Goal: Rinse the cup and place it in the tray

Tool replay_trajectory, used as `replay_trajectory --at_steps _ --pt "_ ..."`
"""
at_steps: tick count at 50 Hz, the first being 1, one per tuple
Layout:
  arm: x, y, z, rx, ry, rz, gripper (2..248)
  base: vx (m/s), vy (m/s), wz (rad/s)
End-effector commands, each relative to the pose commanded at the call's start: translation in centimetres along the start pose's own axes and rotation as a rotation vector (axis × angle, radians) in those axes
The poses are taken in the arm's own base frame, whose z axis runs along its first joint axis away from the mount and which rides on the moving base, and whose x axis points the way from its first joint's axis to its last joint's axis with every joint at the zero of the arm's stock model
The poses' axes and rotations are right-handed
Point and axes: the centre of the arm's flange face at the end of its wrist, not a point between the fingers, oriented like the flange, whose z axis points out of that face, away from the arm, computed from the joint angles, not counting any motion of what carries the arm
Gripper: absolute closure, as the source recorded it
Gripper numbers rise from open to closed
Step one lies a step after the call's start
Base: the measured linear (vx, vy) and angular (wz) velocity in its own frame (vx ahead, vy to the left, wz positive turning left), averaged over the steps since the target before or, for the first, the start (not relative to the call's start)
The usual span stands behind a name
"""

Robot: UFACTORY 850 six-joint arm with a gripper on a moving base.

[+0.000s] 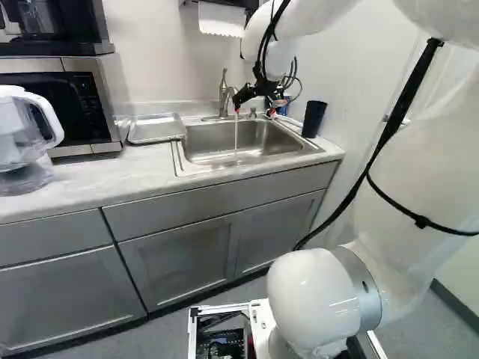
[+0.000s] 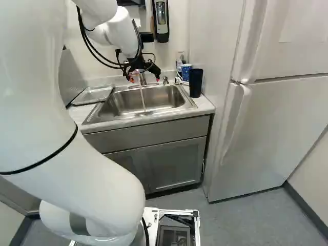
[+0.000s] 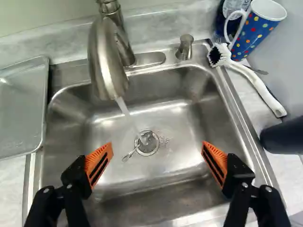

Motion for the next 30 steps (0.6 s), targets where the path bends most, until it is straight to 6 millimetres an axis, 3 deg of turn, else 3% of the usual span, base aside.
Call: replay_trajectory --at_steps 30 --pt "-1.7 4.8 -1.3 -0.066 0.008 0.08 3 0.0 0.0 0.0"
